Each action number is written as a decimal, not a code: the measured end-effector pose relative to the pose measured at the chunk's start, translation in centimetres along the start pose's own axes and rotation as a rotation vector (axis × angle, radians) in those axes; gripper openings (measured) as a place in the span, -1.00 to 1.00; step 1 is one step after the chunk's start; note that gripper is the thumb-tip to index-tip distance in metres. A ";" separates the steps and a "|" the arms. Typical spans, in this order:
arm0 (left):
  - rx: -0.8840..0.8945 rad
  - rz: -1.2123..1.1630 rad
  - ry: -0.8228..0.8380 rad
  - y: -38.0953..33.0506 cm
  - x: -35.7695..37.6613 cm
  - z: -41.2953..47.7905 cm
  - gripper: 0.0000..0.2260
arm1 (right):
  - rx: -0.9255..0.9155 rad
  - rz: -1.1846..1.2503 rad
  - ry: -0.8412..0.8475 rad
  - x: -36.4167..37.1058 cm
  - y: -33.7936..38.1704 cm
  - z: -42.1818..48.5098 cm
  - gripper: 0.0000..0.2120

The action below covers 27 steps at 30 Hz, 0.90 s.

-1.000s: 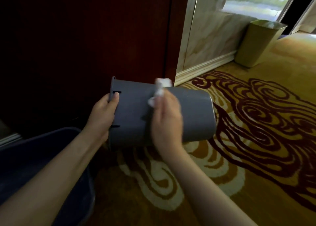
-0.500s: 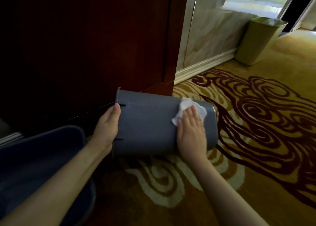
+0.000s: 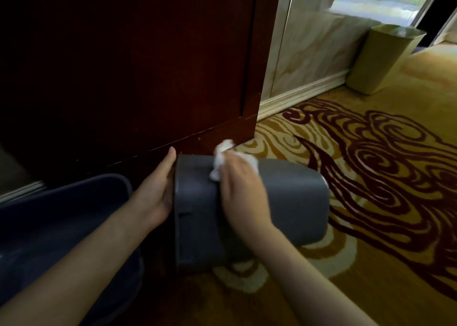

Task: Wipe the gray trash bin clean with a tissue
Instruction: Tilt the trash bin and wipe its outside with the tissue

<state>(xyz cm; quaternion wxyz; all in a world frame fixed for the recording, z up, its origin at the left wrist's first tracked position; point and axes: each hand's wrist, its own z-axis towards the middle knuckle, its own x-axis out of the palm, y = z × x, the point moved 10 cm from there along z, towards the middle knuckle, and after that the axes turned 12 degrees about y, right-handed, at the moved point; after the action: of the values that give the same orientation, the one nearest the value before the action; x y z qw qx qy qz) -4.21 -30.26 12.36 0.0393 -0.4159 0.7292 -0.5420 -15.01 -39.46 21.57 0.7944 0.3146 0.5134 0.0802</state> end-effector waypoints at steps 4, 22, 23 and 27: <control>-0.191 0.005 -0.138 1.6 -0.8 -0.9 -0.69 | -0.088 -0.139 0.221 5.2 2.7 -2.0 -0.65; 0.069 0.322 -0.367 1.9 -0.8 -1.3 -0.81 | 0.444 -0.274 -0.014 -2.3 -16.1 -7.2 -0.63; 0.070 0.327 -0.364 1.8 -0.7 -1.3 -0.80 | 0.476 -0.254 -0.020 -2.6 -16.9 -7.2 -0.64; 0.026 0.357 -0.363 0.9 -0.7 -0.9 -0.79 | 0.502 -0.082 -0.169 -5.0 -15.9 -6.6 -0.73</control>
<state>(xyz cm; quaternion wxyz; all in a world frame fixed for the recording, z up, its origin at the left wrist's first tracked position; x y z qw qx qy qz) -4.66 -29.06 11.71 0.2700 -0.3707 0.7649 -0.4523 -26.11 -51.52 14.31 0.7342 0.4861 0.4614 -0.1086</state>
